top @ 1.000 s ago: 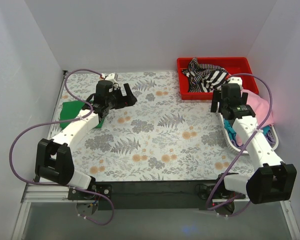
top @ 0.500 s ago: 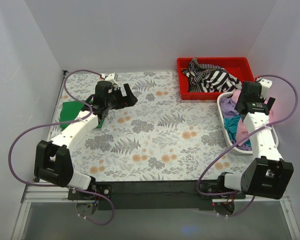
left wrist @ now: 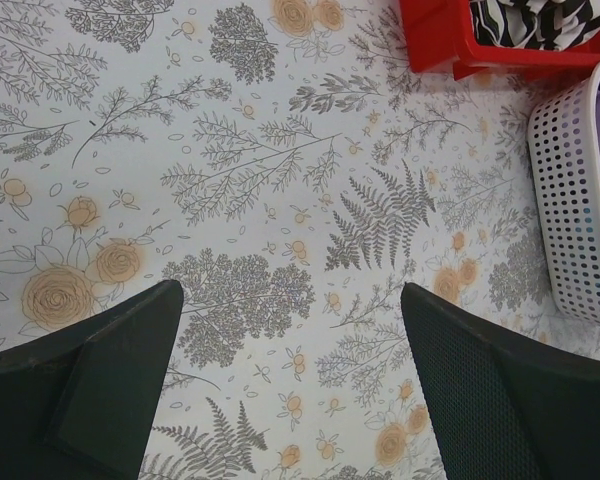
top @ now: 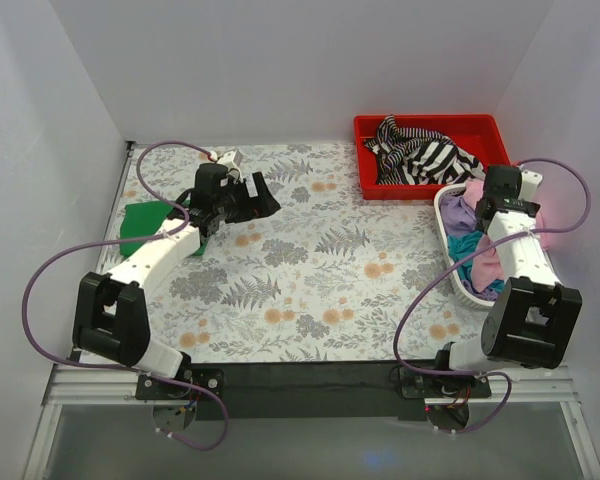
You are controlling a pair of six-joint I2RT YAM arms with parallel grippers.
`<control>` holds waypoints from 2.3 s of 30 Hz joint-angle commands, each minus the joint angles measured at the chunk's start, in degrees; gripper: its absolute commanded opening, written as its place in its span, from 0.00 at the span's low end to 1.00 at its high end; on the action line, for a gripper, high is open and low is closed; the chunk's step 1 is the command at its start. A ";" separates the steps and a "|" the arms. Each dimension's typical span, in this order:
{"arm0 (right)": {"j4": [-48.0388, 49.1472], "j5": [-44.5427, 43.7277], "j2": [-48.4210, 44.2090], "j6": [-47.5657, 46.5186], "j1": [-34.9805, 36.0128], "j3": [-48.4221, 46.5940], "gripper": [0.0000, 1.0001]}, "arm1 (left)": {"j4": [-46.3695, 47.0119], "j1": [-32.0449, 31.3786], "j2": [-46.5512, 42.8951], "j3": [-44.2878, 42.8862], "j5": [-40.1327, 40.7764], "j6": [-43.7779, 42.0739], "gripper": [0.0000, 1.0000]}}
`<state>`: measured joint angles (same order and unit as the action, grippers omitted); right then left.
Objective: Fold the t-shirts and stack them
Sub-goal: Grab the tshirt from the pile, then move the tshirt to the center of the board
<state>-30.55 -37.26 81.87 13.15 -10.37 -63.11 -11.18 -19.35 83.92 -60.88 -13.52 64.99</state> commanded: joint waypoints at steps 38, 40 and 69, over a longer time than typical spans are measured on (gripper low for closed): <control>22.19 108.98 -19.73 3.90 13.06 -8.43 0.01 | -3.59 -0.24 -0.16 -4.86 4.99 3.83 0.90; 24.29 106.96 -18.24 5.83 19.75 -8.69 0.01 | -3.41 -0.25 -0.42 -4.51 5.08 3.91 0.90; -2.50 14.60 0.85 -0.86 33.14 -19.96 0.72 | -3.85 0.28 -10.09 -0.03 19.59 3.65 0.90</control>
<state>-25.89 0.56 84.66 11.18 25.28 -87.15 -14.72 -19.25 75.37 -61.45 5.08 69.38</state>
